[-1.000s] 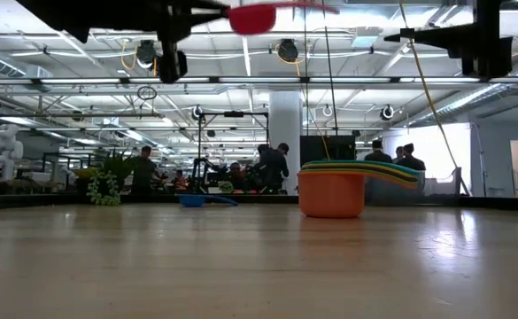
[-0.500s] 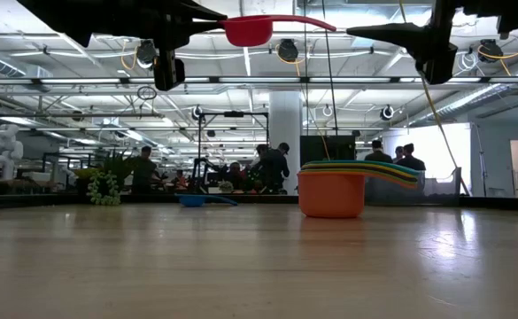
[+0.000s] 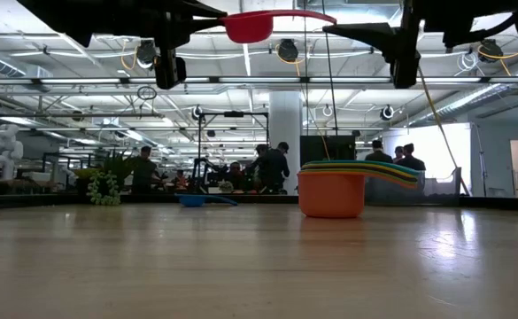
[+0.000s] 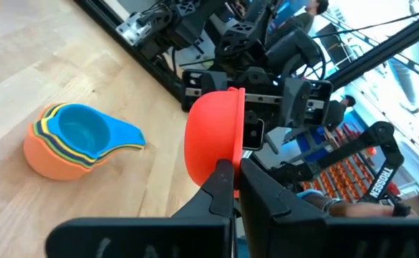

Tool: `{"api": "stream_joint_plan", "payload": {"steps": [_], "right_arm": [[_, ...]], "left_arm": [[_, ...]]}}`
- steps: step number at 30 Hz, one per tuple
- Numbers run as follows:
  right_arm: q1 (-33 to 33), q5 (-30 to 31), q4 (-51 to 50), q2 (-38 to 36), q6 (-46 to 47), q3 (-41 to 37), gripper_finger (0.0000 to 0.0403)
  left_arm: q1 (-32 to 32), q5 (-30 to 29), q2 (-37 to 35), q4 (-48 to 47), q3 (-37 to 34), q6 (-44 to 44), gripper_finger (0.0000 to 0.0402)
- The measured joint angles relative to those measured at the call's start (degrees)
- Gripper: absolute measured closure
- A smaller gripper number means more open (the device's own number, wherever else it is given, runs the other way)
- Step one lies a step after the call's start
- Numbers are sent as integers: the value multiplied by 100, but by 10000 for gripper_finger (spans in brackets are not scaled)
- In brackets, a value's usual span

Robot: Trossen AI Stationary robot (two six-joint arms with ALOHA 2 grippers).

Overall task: Nest measuring cups in basket
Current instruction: Stack the light red measuring cup on top of the light blue measuring cup

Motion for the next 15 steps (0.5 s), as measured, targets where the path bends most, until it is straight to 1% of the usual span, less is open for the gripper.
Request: {"api": "stream_joint_plan", "payload": {"steps": [3,8,15], "right_arm": [[-55,1,17,1,-10,0,157],[-79,0,76,0,-49,0,179],[-111,0,794,0,-471,0,192]], "left_arm": [[1,4,0,149,0,10,397],[-35,4,0,280,0,120,391],[-38,2,0,431,0,213,395]]}}
